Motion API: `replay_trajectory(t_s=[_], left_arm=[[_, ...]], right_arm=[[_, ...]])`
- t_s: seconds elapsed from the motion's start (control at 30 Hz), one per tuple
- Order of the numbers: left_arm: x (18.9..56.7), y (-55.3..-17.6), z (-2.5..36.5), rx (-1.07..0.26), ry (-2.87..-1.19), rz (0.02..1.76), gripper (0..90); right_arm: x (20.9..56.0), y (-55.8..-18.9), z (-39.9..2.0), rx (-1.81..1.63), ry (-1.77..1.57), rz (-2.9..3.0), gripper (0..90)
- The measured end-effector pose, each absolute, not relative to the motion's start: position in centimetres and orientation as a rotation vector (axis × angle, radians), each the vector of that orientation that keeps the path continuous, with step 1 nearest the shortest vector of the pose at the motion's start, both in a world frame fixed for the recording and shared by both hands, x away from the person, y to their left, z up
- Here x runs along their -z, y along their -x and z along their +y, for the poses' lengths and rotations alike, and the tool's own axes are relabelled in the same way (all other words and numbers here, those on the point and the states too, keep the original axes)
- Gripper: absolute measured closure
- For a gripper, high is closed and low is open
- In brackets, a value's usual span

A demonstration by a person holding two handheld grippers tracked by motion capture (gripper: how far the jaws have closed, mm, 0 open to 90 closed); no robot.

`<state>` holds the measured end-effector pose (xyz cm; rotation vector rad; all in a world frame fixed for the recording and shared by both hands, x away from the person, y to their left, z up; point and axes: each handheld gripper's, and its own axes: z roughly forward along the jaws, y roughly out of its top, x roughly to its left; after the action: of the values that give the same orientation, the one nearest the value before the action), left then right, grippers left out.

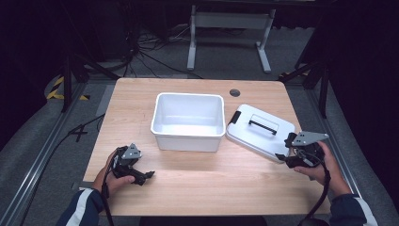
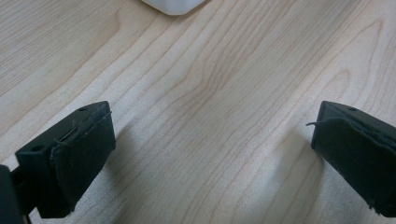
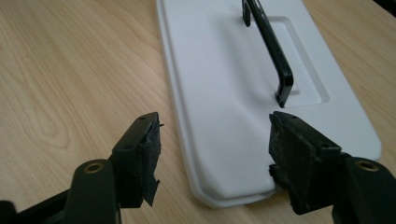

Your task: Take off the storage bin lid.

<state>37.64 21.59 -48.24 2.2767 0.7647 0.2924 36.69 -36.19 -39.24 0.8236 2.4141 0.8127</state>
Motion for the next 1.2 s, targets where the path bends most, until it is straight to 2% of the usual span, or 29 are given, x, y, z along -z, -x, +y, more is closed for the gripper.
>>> replay_trajectory(t_s=[0.83,1.2], left_arm=[[48.2,-37.6,21.6,-0.292,-2.277,0.763,0.1],[48.2,-37.6,21.6,-0.292,-2.276,0.765,0.1]], right_arm=[[44.7,-33.0,-39.6,-0.94,-0.93,2.396,32.3],[46.7,-32.4,-40.7,-1.035,-1.052,2.341,27.6]])
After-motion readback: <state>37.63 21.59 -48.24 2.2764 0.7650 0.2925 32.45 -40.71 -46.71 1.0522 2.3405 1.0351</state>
